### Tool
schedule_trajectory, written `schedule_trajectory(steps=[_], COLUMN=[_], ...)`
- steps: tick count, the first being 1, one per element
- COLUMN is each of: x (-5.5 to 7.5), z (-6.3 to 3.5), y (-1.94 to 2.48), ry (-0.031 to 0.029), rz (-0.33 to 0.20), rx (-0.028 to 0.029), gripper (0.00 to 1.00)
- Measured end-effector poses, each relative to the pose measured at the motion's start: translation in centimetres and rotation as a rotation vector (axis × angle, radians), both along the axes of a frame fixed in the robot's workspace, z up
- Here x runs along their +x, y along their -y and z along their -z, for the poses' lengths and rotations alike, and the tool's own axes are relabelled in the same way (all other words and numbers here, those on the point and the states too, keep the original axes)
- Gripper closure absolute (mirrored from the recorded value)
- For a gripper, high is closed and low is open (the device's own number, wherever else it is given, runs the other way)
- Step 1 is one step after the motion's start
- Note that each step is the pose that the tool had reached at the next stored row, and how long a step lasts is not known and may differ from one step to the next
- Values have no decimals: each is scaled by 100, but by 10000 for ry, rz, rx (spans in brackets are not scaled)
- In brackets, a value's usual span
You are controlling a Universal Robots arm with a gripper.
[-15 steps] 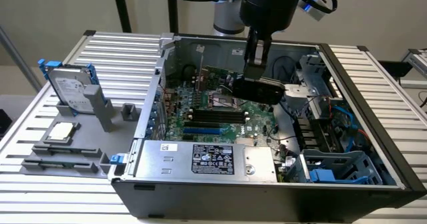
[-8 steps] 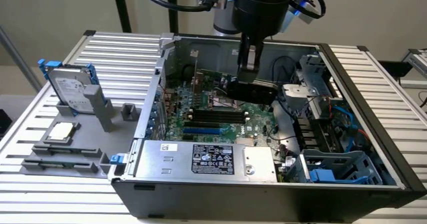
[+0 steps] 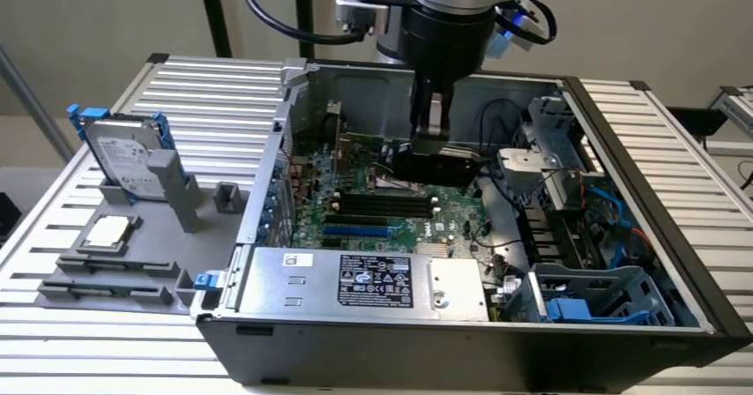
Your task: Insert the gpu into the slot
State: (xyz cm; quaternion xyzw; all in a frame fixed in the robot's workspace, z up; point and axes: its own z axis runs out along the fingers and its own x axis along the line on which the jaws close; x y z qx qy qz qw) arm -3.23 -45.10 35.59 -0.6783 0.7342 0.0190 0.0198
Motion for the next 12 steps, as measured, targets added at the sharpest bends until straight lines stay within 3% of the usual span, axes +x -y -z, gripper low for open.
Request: schedule_trajectory(steps=[5,12], x=[-83,-296], z=[89,217], y=[0,0], ry=[30,36], rz=[-310,-504], rx=[64,69], gripper=[74,74])
